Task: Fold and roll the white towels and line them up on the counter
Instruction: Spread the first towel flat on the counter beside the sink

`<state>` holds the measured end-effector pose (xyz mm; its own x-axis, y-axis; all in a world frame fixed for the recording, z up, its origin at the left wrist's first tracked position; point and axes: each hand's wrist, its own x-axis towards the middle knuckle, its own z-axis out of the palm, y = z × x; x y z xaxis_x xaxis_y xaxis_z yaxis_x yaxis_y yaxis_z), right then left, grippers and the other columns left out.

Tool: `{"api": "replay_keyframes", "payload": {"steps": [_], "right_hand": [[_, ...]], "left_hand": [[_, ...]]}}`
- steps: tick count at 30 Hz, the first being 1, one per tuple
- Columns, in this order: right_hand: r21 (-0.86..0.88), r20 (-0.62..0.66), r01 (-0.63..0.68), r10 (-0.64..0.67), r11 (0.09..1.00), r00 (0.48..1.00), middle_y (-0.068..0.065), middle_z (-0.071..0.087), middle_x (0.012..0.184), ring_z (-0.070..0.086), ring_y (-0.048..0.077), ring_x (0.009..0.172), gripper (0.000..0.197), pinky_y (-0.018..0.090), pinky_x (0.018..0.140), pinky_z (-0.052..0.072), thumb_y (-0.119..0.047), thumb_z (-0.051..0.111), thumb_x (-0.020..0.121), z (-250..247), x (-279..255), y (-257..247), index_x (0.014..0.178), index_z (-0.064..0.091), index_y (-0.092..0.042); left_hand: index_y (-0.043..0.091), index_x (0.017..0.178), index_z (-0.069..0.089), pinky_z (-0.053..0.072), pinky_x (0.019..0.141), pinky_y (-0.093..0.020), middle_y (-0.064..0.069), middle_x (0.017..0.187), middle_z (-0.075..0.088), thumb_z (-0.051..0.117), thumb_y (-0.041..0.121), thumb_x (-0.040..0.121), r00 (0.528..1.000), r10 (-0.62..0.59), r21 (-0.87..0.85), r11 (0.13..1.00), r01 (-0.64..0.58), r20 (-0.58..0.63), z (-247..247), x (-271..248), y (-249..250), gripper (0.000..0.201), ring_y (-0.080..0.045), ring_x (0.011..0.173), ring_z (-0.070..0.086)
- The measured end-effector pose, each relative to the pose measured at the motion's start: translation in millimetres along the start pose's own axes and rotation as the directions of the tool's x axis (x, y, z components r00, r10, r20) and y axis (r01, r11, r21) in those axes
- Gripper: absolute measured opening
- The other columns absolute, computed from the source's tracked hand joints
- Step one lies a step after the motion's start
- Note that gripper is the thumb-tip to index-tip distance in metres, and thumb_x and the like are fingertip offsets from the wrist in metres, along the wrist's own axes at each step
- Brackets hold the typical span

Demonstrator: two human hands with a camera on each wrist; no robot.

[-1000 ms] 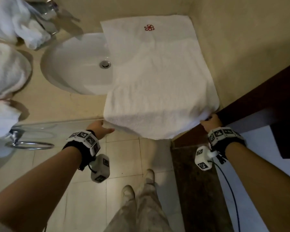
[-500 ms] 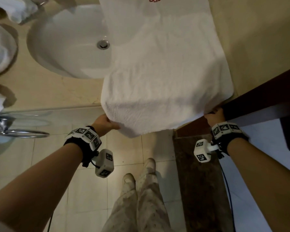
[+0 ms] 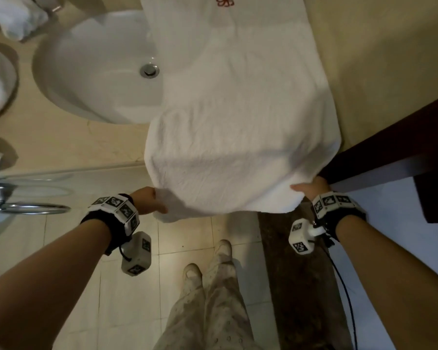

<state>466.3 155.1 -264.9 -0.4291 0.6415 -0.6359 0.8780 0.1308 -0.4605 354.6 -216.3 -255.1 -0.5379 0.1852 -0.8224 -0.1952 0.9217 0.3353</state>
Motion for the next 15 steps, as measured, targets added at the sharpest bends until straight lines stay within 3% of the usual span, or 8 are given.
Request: {"api": "replay_keyframes", "payload": {"steps": [2,5,8,11,13,15], "right_hand": [[-0.163,0.049,0.018,-0.010,0.986,0.999,0.021,0.055,0.130,0.052,0.037,0.119,0.047,0.038,0.097,0.044,-0.004,0.068,0.082,-6,-15,4,0.124,0.052,0.008],[-0.289,0.129,0.027,0.010,0.957,0.992,0.023,0.056,0.129,0.053,0.037,0.119,0.040,0.039,0.100,0.043,-0.007,0.061,0.088,-22,-34,2,0.124,0.053,0.007],[-0.144,0.068,0.025,-0.015,0.989,0.998,0.022,0.059,0.125,0.055,0.036,0.117,0.039,0.038,0.096,0.045,-0.009,0.062,0.087,-44,-51,-11,0.123,0.055,0.005],[0.004,0.002,0.065,-0.065,0.998,0.998,0.010,0.059,0.108,0.055,0.030,0.106,0.028,0.036,0.088,0.044,-0.009,0.059,0.089,-64,-69,-36,0.113,0.058,0.006],[0.064,-0.093,0.120,-0.114,0.991,0.989,0.011,0.057,0.095,0.050,0.025,0.093,0.017,0.034,0.078,0.040,-0.006,0.056,0.089,-77,-78,-57,0.100,0.060,0.006],[0.189,-0.193,0.163,-0.126,0.968,0.973,0.015,0.056,0.108,0.052,0.028,0.096,0.030,0.031,0.078,0.040,-0.006,0.055,0.090,-91,-80,-79,0.117,0.056,0.006]], "left_hand": [[0.002,0.132,0.048,0.044,0.096,-0.037,-0.016,0.130,0.054,0.064,0.013,0.085,1.000,0.001,0.043,0.999,-0.002,0.028,-8,-10,5,0.051,-0.033,0.117,0.052],[0.003,0.120,0.049,0.048,0.074,-0.034,-0.016,0.110,0.060,0.053,0.013,0.091,0.997,-0.024,0.076,0.997,0.019,0.070,-21,-28,15,0.030,-0.029,0.095,0.059],[0.005,0.103,0.048,0.046,0.060,-0.027,-0.011,0.089,0.060,0.052,0.012,0.092,0.999,0.005,0.105,0.994,-0.010,0.048,-39,-46,25,0.014,-0.026,0.078,0.060],[0.003,0.103,0.051,0.047,0.055,-0.027,-0.009,0.075,0.054,0.055,0.009,0.091,0.999,0.046,0.046,0.998,-0.047,0.021,-63,-62,41,0.014,-0.022,0.061,0.055],[0.006,0.104,0.052,0.049,0.055,-0.028,-0.010,0.081,0.055,0.056,0.010,0.091,0.997,0.074,-0.009,0.997,-0.075,-0.020,-83,-72,57,0.014,-0.023,0.065,0.056],[0.008,0.107,0.055,0.053,0.065,-0.034,-0.014,0.096,0.059,0.058,0.011,0.090,0.977,0.138,-0.123,0.980,-0.159,-0.165,-105,-78,73,0.017,-0.030,0.082,0.059]]}}
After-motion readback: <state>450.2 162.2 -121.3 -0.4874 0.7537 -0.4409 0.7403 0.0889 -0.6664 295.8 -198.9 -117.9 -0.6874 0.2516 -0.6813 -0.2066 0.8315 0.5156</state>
